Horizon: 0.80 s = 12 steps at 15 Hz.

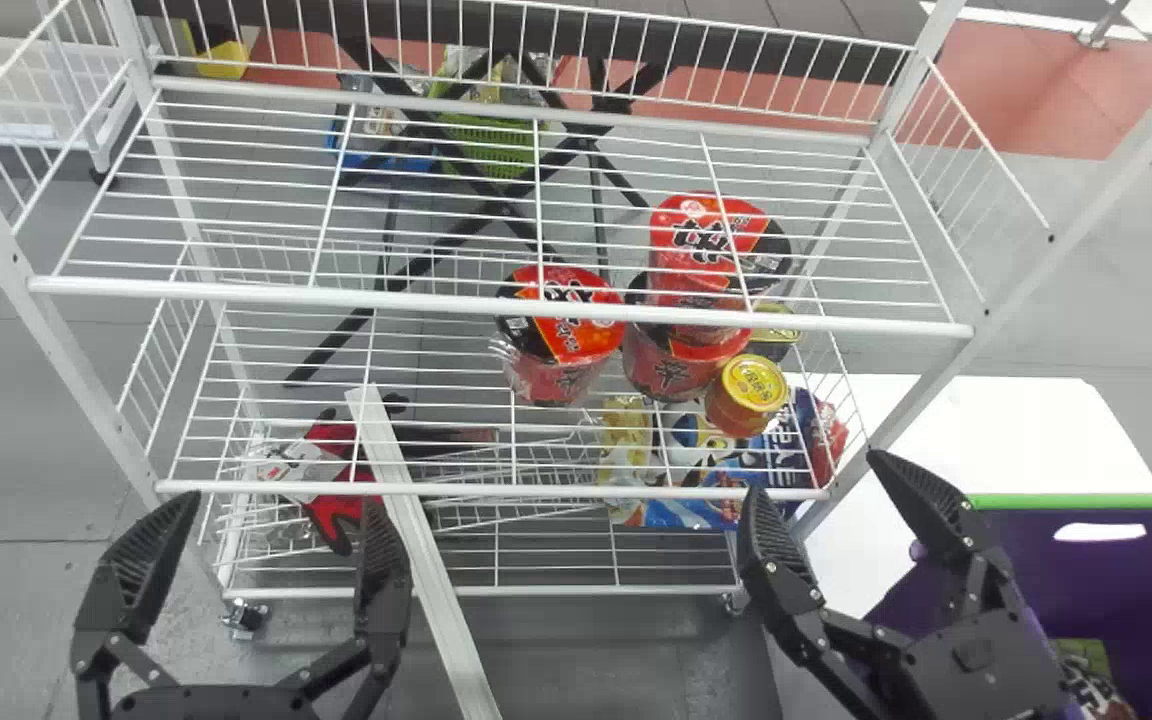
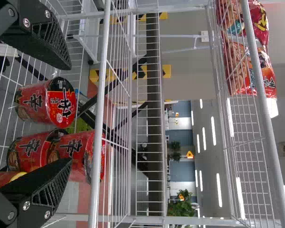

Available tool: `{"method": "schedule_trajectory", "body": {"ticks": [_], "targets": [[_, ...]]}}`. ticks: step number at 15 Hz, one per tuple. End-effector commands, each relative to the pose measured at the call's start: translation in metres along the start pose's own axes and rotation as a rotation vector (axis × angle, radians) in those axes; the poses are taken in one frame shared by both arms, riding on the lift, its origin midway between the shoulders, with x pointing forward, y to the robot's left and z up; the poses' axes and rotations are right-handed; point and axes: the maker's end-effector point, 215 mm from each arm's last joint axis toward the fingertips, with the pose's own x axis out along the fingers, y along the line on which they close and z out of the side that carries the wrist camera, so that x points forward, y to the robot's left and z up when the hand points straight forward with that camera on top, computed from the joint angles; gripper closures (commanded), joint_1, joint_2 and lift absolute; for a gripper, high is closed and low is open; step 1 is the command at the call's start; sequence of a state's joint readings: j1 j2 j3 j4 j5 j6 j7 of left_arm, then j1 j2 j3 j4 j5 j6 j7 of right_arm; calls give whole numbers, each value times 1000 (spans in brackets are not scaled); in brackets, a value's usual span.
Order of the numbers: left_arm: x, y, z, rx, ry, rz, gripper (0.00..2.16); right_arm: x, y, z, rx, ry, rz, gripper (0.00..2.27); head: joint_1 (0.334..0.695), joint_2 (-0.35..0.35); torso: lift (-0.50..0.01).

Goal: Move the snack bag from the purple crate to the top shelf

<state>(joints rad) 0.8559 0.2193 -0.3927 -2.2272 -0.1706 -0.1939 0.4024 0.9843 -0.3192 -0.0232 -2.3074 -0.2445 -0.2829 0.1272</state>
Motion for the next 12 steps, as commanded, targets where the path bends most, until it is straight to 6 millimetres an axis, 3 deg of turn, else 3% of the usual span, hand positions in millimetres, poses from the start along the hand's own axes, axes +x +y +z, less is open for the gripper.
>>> {"method": "schedule_trajectory", "body": {"ticks": [1,8,10,12], "targets": [[0,0,0,0,0,1,93,-6,-5,17,5,-75,19,140,695,-164,-454],[1,0,-4,0,6,0,93,-8,-16,19,3,-73,-6,140,695,-183,-454],[1,0,-6,3,7,1,93,-13,-35,15,14,-31,-45,140,695,-191,-454],[3,-2,-12,0,14,-2,93,-22,-66,-12,61,115,-129,140,695,-228,-454]]}}
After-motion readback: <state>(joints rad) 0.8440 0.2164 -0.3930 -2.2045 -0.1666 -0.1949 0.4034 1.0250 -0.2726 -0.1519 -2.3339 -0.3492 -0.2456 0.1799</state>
